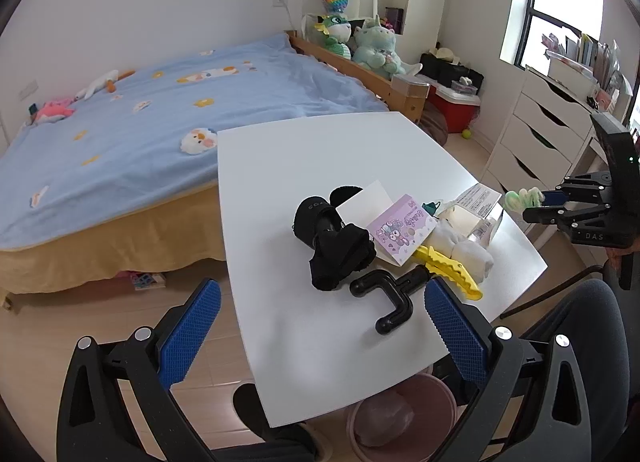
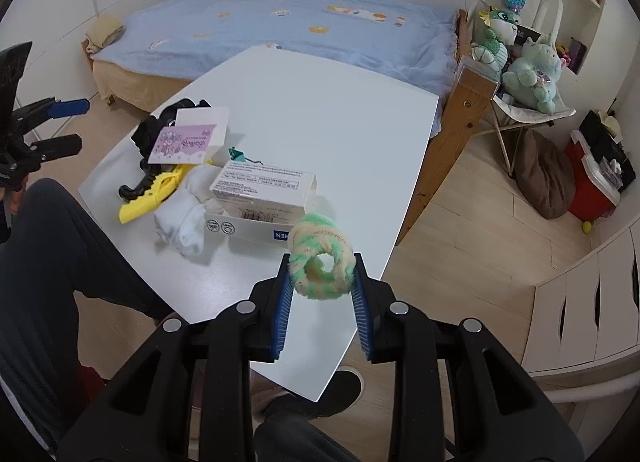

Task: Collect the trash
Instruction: 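Close the right gripper on the yarn ball and lift it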

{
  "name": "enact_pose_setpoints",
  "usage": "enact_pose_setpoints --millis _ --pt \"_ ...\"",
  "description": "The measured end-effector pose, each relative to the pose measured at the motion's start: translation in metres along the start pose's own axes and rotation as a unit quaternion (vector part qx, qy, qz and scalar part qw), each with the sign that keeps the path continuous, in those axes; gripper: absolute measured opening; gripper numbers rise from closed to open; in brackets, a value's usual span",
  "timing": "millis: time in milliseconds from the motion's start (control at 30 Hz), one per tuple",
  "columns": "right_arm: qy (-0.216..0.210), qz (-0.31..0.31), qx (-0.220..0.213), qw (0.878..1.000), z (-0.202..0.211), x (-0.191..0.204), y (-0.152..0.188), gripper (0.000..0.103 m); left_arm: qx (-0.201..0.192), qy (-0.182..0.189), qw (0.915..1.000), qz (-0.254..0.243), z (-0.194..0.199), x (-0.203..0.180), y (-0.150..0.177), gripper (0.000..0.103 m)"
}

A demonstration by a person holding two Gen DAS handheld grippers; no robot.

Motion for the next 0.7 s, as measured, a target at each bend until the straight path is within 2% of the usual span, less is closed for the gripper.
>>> enact_pose_setpoints --millis 300,700 --pt "-0.016 -0.031 -0.028 0.999 0.024 0.014 -0.022 0.028 0.024 0.005 0.9997 -0.002 -0.019 0.003 -0.007 0.098" --pt "-0.025 -0.034 -0.033 0.999 0.026 0.02 -0.028 0.028 0.097 -0.005 0.994 -0.051 -0.064 0.001 0.007 0.098"
Point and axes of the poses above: each gripper's, at about its wrist camera, not at the fingertips, and z roughly against the way its jaws point, x to its left, y to its underside, the point moved 7 cm from there along -z, roughly the way its jaws point, and after that the axes turned 14 degrees about -x, right-handed, at the moved point
